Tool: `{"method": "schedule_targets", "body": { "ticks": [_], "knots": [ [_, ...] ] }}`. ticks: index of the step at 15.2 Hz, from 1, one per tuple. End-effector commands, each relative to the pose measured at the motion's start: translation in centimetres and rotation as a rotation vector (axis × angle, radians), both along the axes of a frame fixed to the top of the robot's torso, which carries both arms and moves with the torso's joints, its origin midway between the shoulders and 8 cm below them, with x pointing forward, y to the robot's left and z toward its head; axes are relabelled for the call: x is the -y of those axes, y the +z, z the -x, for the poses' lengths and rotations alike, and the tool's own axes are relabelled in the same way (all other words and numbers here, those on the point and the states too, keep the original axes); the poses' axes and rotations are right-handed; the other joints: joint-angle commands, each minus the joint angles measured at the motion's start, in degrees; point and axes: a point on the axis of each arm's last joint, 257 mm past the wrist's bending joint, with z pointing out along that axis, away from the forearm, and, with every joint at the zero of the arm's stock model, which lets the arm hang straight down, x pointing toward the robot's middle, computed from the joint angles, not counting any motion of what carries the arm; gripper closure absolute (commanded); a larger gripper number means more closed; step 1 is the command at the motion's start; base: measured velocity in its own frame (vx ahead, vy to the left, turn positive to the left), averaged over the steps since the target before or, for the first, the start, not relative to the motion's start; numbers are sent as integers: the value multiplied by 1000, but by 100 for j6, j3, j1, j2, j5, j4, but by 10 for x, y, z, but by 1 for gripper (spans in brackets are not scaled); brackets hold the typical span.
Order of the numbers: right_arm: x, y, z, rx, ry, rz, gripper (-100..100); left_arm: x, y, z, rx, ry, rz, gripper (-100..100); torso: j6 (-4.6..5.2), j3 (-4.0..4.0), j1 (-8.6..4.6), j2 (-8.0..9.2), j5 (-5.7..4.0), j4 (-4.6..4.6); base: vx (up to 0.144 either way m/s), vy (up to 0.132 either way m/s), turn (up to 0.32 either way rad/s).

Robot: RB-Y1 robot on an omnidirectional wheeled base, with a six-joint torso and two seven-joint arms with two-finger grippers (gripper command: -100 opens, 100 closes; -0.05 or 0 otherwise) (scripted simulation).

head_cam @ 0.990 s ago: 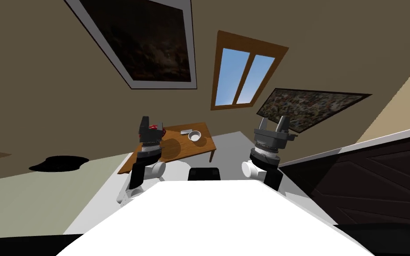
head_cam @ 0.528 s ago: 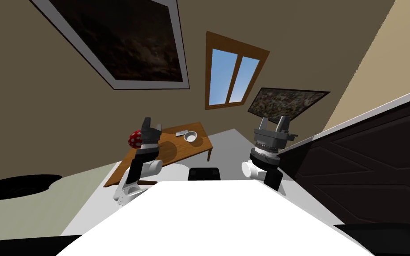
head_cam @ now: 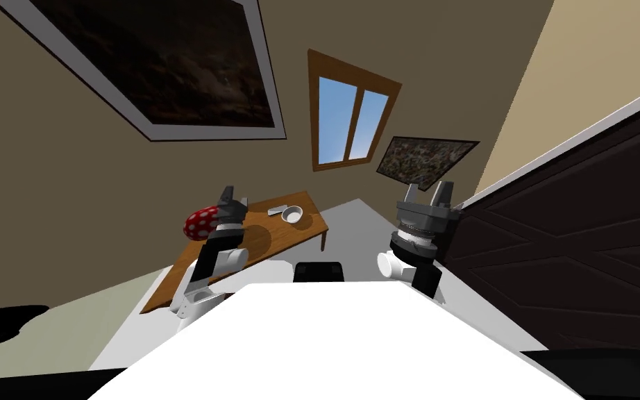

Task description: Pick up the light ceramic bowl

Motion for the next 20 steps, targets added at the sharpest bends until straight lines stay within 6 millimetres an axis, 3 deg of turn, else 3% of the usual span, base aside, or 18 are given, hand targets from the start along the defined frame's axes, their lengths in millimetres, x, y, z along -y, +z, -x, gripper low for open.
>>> {"method": "schedule_targets", "body": {
  "ticks": [1, 2, 3, 5, 6, 8, 9, 11, 12, 14, 15, 17, 18, 20],
  "knots": [
    [0, 0, 0, 0, 0, 0, 0, -13, -12, -6, -46, 25, 11, -100, 0, 0, 0, 0, 0, 0, -13, 4, -250],
    [0, 0, 0, 0, 0, 0, 0, -13, -12, -6, -46, 25, 11, -100, 0, 0, 1, 0, 0, 0, -10, 7, -106],
    [0, 0, 0, 0, 0, 0, 0, -29, -23, -9, -83, 56, 22, -100, -3, 0, 1, -1, 0, 0, -13, -1, -271],
    [0, 0, 0, 0, 0, 0, 0, -30, -26, -10, -99, 58, 26, -100, 0, 0, -1, -1, 0, 0, -13, 4, -171],
    [0, 0, 0, 0, 0, 0, 0, -47, -38, -11, -137, 90, 40, -100, -4, 0, 0, -1, 0, 0, -11, 1, -213],
    [0, 0, 0, 0, 0, 0, 0, -48, -42, -12, -153, 92, 45, -100, -1, 0, 0, 0, 0, 0, -11, 6, -157],
    [0, 0, 0, 0, 0, 0, 0, -65, -52, -12, -186, 124, 60, -100, -3, 0, 1, -1, 0, 0, -11, -1, -248],
    [0, 0, 0, 0, 0, 0, 0, -66, -58, -13, -209, 128, 68, -100, -1, -1, 0, -1, 0, 0, -10, 4, -173],
    [0, 0, 0, 0, 0, 0, 0, -84, -70, -11, -244, 161, 87, -100, -3, -1, 0, -2, 0, 0, -8, -1, -272],
    [0, 0, 0, 0, 0, 0, 0, -85, -76, -12, -266, 164, 94, -100, -1, -1, -1, -2, 0, 0, -8, 4, -175],
    [0, 0, 0, 0, 0, 0, 0, -102, -88, -9, -297, 196, 115, -100, -4, -1, 0, -2, 0, 0, -5, -1, -247],
    [0, 0, 0, 0, 0, 0, 0, -103, -95, -9, -325, 200, 125, -100, 0, -2, -1, -3, 0, -1, -5, 3, -195],
    [0, 0, 0, 0, 0, 0, 0, -120, -109, -5, -362, 233, 151, -100, -4, -2, 0, -4, 0, -1, -3, -1, -241],
    [0, 0, 0, 0, 0, 0, 0, -121, -115, -5, -384, 236, 159, -100, 0, -3, 0, -5, 0, -1, -2, 3, -193]
  ]
}}
